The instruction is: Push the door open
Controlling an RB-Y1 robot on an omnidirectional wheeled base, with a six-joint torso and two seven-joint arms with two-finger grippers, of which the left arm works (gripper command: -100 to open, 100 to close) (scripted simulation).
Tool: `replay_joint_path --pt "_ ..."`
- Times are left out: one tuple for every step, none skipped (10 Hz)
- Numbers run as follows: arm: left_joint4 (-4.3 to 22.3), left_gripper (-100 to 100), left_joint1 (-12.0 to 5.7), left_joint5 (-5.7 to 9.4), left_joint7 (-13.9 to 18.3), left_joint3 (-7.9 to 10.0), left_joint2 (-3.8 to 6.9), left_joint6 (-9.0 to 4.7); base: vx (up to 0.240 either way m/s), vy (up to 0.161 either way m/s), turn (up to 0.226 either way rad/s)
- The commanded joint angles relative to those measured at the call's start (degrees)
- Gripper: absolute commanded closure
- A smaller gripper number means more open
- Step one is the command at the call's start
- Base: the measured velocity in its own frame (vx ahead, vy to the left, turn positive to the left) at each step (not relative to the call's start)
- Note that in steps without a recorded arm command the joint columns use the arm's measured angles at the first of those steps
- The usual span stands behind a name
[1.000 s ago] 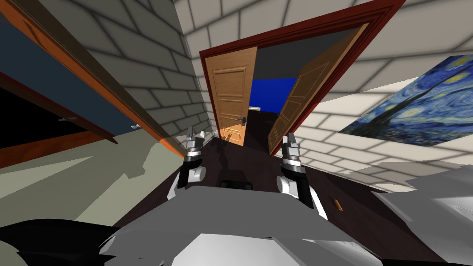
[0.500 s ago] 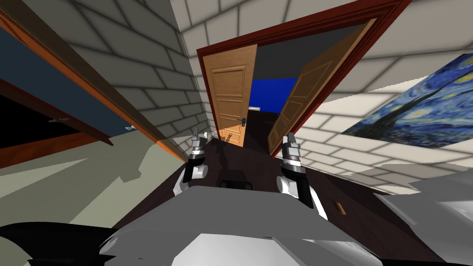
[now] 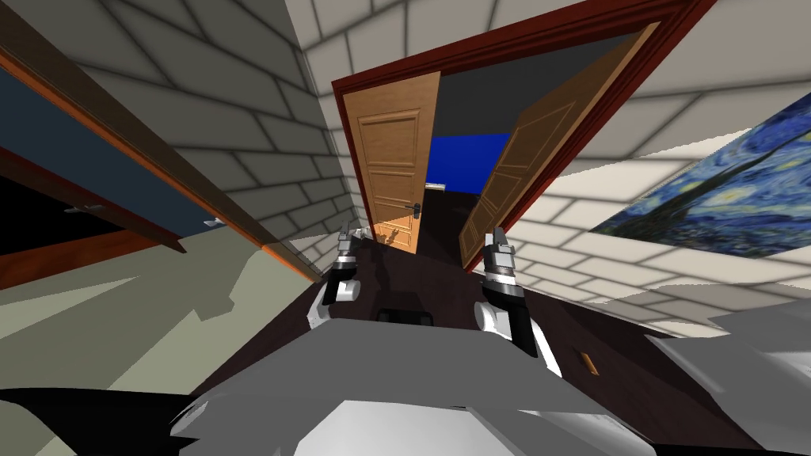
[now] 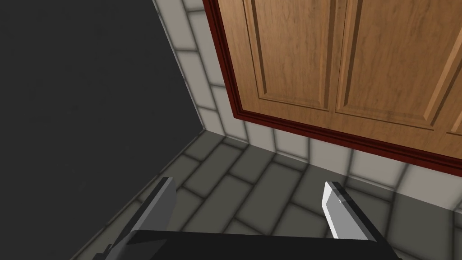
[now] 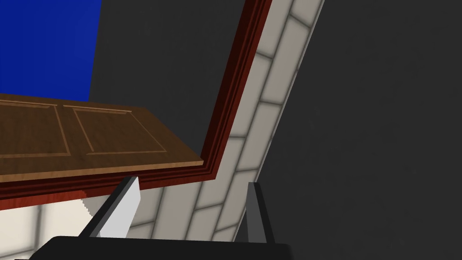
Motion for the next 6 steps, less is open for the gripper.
replay_joint_path --pt "2.5 -100 -1.54 -0.13 -0.1 -0.16 0.18 0.17 0.096 0.003 -0.016" --pt "4.0 -100 -2.47 -0.20 -0.1 -0.23 0.32 0.20 0.100 0.009 -0.018" --pt "5.6 -100 -3.40 -0.26 -0.2 -0.31 0.47 0.22 0.095 0.003 -0.016" --pt "7.0 -100 -4.33 -0.32 -0.2 -0.39 0.61 0.24 0.102 -0.001 -0.019" --pt "8.5 -100 -5.28 -0.39 -0.2 -0.47 0.74 0.27 0.097 -0.003 -0.018" --pt "10.2 -100 -6.27 -0.46 -0.3 -0.55 0.83 0.29 0.095 -0.007 -0.018"
